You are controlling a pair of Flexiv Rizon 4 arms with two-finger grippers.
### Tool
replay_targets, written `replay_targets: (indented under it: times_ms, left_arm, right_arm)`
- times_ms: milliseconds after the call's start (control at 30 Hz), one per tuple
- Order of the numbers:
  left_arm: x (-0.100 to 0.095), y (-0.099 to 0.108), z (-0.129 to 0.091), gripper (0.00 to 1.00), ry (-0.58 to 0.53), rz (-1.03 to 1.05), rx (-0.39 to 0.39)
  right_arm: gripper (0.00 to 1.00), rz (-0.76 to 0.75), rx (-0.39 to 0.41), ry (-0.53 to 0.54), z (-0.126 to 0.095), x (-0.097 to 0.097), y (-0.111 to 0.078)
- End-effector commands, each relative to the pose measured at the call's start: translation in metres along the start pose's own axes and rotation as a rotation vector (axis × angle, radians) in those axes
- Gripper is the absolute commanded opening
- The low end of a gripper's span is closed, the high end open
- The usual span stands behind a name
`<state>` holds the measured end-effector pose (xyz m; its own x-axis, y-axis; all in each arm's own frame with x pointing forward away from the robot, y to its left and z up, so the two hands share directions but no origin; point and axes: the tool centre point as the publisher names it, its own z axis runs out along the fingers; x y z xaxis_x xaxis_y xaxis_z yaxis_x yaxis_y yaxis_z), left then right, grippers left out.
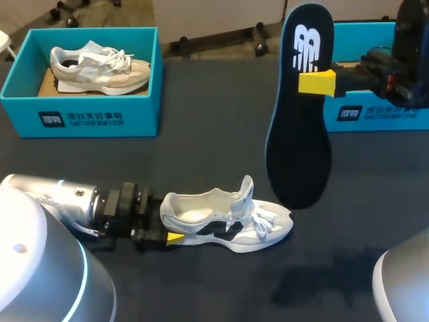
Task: Take the shoe out of the shoebox, open the shoe tongue, remove and reinsert the insole, then place the shoe into the shoebox
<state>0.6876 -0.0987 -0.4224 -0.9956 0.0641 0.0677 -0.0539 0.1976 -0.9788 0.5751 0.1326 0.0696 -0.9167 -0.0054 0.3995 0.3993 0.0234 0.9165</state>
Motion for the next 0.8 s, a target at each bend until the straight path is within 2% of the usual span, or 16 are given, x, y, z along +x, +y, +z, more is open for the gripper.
replay_targets:
  times_ms: [33, 233, 333, 600, 800]
  left_arm:
    - [0.003, -0.006, -0.01, 1.0, -0.013, 0.009, -0.045]
    - [0.002, -0.006, -0.025, 1.0, -0.026, 0.012, -0.136]
    - [0.002, -0.004, -0.035, 1.0, -0.016, -0.006, -0.215]
    - [-0.001, -0.002, -0.059, 1.0, -0.01, 0.004, -0.508]
    - [0.004, -0.006, -0.066, 1.0, -0.001, 0.091, -0.796]
  right_arm:
    - [0.0, 0.002, 0.006, 0.004, 0.003, -0.003, 0.002]
    - [0.0, 0.002, 0.006, 0.004, 0.003, -0.003, 0.002]
    - [0.0, 0.002, 0.006, 0.004, 0.003, -0.003, 0.002]
    - [0.0, 0.002, 0.006, 0.004, 0.003, -0.003, 0.002]
    - [0.0, 0.002, 0.006, 0.004, 0.003, -0.003, 0.002]
